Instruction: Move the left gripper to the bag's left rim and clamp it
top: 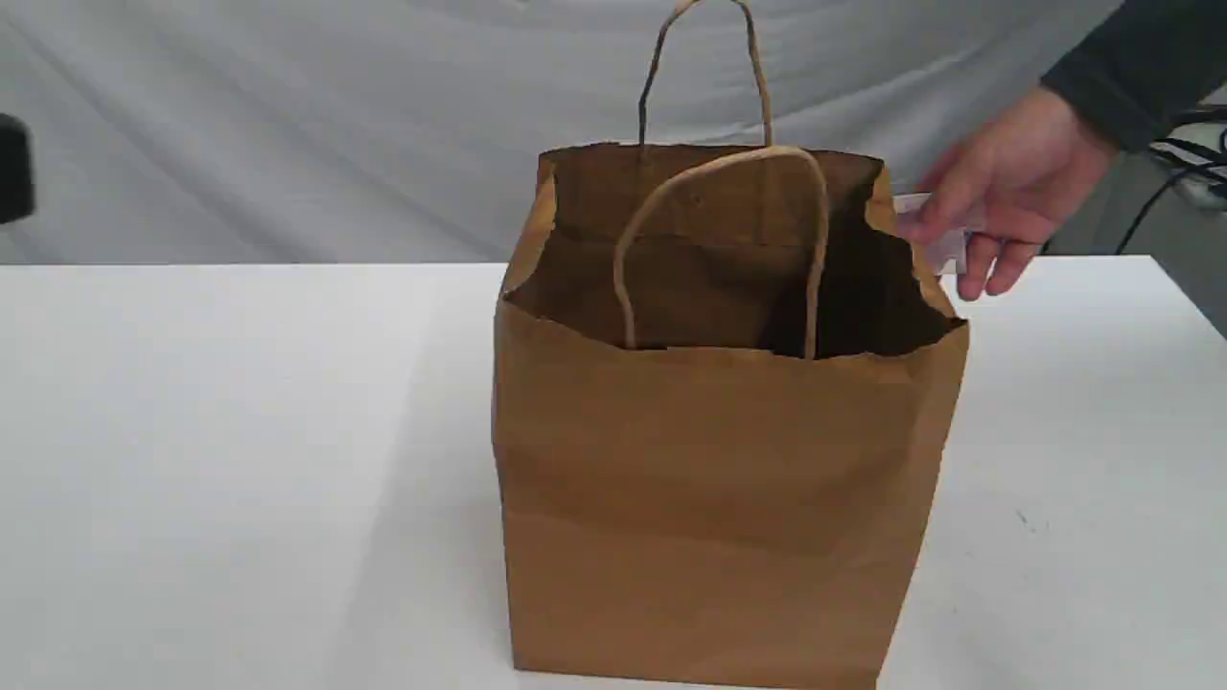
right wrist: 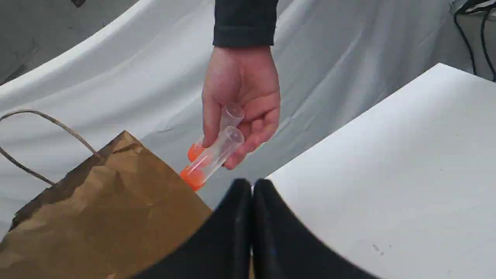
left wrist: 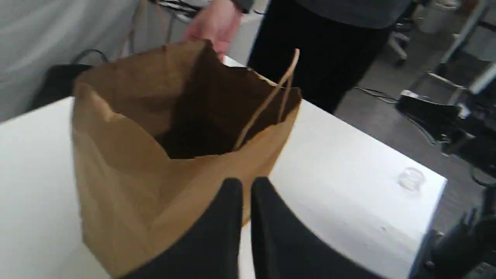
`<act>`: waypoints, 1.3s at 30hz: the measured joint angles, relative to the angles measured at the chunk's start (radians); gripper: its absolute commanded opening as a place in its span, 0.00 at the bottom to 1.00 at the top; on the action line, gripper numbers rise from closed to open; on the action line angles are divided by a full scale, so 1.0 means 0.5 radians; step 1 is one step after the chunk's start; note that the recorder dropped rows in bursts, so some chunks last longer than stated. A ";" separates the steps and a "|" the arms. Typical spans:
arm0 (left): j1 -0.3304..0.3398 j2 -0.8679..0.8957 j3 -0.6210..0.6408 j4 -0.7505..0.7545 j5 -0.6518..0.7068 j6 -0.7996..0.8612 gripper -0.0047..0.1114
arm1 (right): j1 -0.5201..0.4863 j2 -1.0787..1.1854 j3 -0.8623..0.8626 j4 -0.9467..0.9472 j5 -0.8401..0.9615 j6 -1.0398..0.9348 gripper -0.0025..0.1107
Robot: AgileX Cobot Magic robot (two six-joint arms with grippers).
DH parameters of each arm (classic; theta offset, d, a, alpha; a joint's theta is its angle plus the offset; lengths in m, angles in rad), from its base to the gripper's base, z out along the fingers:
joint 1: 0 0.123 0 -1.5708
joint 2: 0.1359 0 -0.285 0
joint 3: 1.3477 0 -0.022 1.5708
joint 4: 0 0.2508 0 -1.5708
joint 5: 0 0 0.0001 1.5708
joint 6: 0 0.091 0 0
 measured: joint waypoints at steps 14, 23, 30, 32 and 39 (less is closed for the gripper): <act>-0.950 0.486 -0.014 0.062 -0.618 0.645 0.57 | 0.000 0.000 0.000 -0.004 0.093 -0.015 0.02; -1.279 0.528 -0.020 0.221 -1.236 0.668 0.57 | 0.000 0.000 0.000 -0.004 0.103 -0.015 0.02; -1.283 0.692 -0.020 0.092 -1.313 0.703 0.57 | 0.000 0.000 0.000 -0.004 0.106 -0.019 0.02; -1.283 0.744 -0.020 0.043 -1.316 0.741 0.57 | 0.000 0.000 0.000 -0.004 0.106 -0.022 0.02; -1.283 0.838 -0.072 -0.137 -1.374 0.826 0.53 | 0.000 0.000 0.000 -0.004 0.106 -0.022 0.02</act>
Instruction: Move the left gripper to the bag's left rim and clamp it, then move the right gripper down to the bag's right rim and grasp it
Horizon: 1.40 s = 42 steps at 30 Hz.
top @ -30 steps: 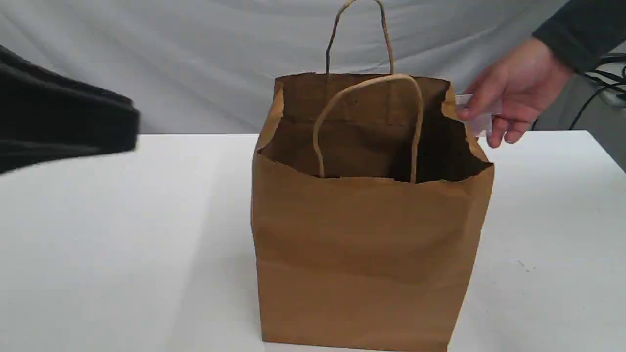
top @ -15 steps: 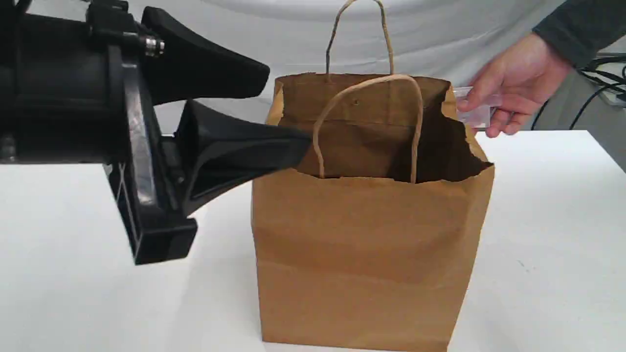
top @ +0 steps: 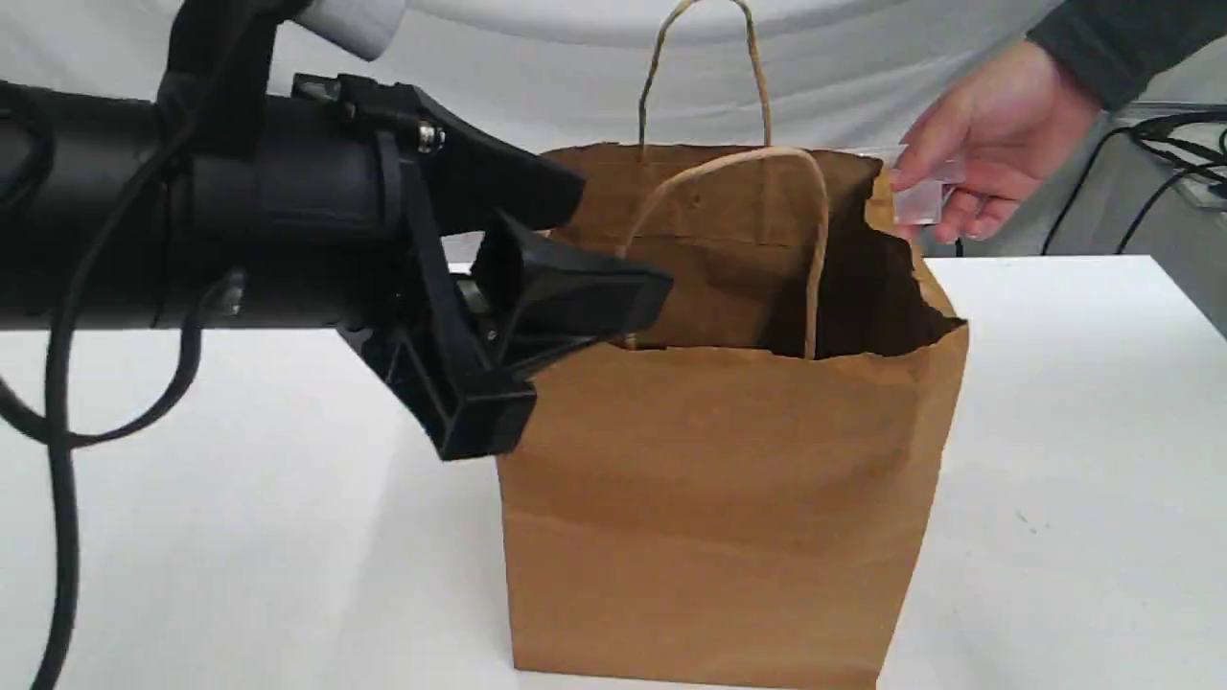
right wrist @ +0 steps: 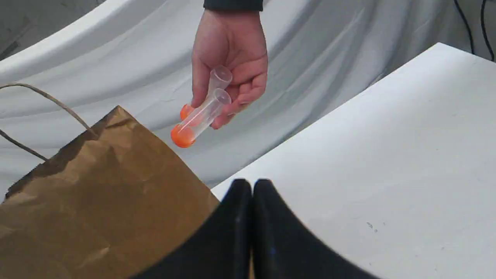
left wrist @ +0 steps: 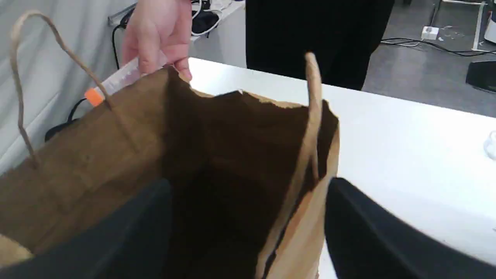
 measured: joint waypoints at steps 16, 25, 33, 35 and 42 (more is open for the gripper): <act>0.000 0.200 -0.174 -0.037 0.184 -0.027 0.04 | 0.000 0.000 0.000 0.014 0.000 -0.008 0.02; 0.000 0.200 -0.174 -0.026 0.186 -0.034 0.04 | 0.000 -0.003 -0.261 0.212 0.021 -0.177 0.02; 0.000 0.200 -0.174 -0.022 0.193 -0.034 0.04 | 0.000 0.455 -1.137 0.102 0.033 -0.663 0.02; 0.000 0.200 -0.174 -0.022 0.193 -0.034 0.04 | 0.000 0.670 -1.421 0.052 0.157 -0.774 0.02; 0.000 0.200 -0.174 -0.022 0.193 -0.034 0.04 | 0.000 1.522 -2.413 -0.004 0.881 -0.961 0.02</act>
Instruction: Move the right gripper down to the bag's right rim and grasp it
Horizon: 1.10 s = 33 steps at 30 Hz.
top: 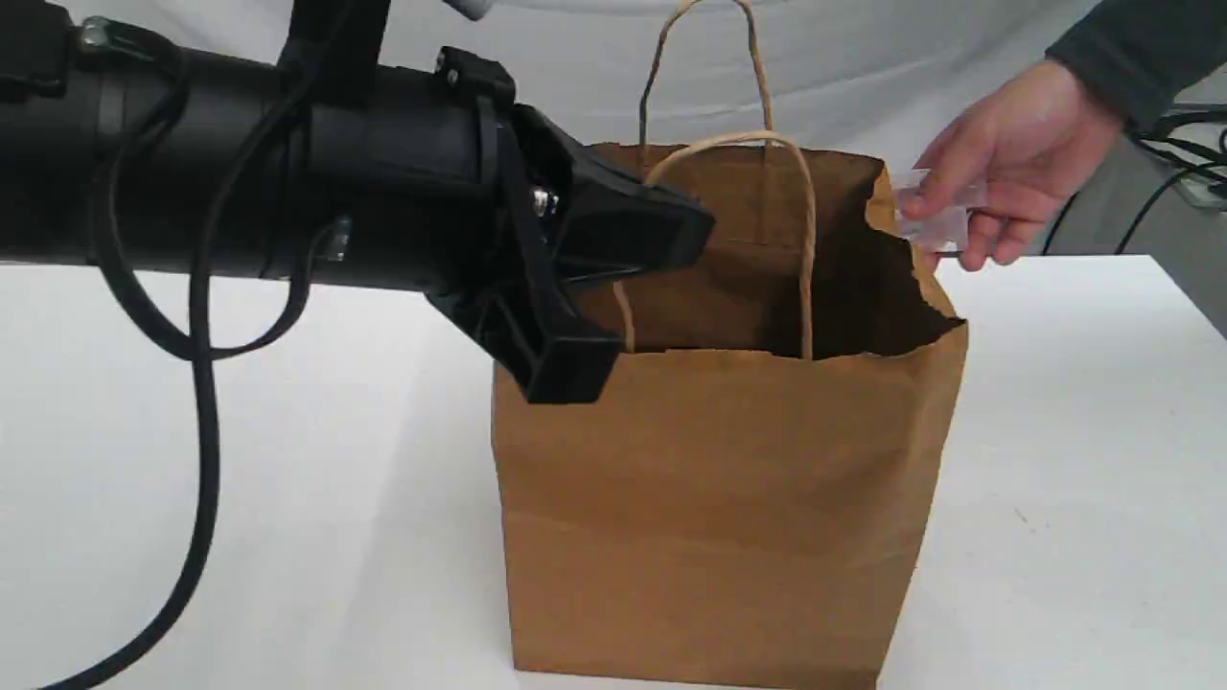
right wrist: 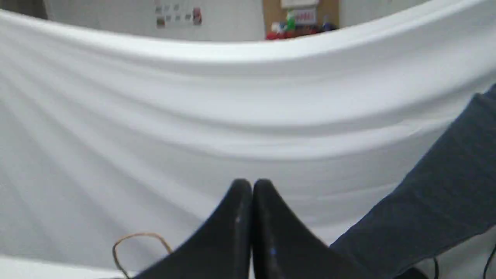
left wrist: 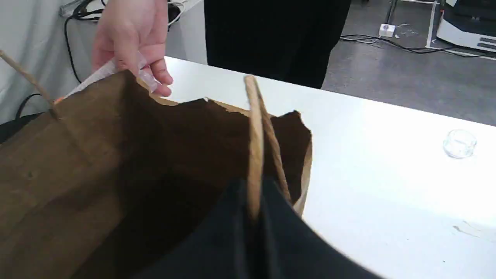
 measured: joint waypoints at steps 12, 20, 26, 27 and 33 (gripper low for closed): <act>0.000 0.000 0.000 0.000 0.000 0.000 0.04 | 0.000 1.096 -1.110 0.016 1.017 -0.110 0.02; 0.000 0.000 0.000 0.000 0.000 0.000 0.04 | 0.092 1.538 -1.180 0.106 1.255 -0.276 0.02; 0.000 0.000 0.000 0.000 0.000 0.000 0.04 | 0.306 1.782 -1.180 -0.061 1.272 -0.433 0.19; 0.000 0.000 0.000 0.000 0.000 0.000 0.04 | 0.353 1.818 -1.180 -0.140 1.272 -0.458 0.27; 0.000 0.000 0.000 -0.013 0.023 -0.008 0.04 | 0.504 1.943 -1.180 -0.363 1.276 -0.600 0.51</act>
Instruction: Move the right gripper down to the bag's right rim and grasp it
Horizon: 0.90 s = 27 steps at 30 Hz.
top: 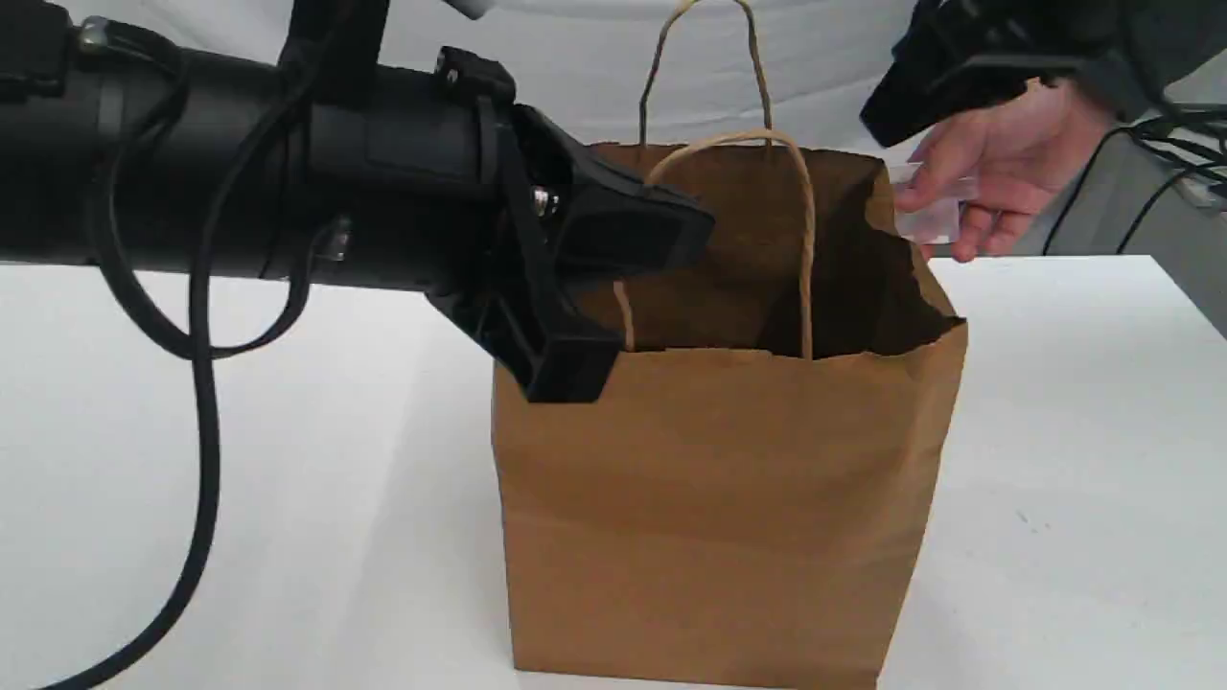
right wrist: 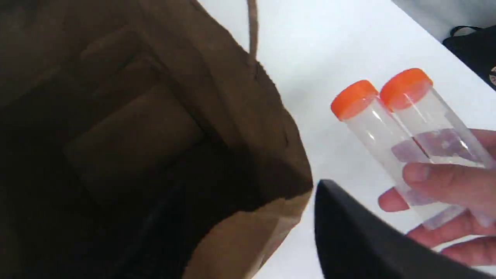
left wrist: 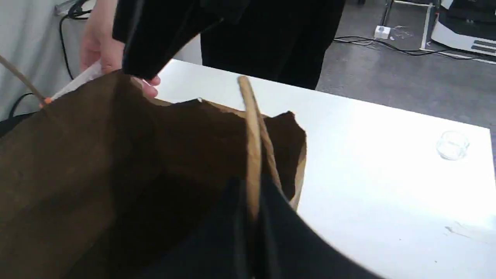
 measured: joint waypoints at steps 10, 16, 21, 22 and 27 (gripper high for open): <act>0.000 0.000 0.000 0.000 0.022 -0.007 0.04 | 0.104 0.072 0.000 -0.083 -0.248 -0.048 0.51; 0.000 0.000 0.000 0.000 0.022 -0.007 0.04 | 0.104 0.150 0.000 -0.125 -0.315 -0.087 0.51; 0.000 0.000 0.000 0.000 0.022 -0.007 0.04 | 0.104 0.249 0.000 -0.107 -0.325 -0.092 0.51; 0.000 0.000 0.000 0.000 0.022 -0.007 0.04 | 0.104 0.264 0.000 -0.105 -0.329 -0.092 0.49; 0.000 0.000 0.000 0.000 0.025 -0.007 0.04 | 0.104 0.305 0.000 -0.098 -0.339 -0.092 0.16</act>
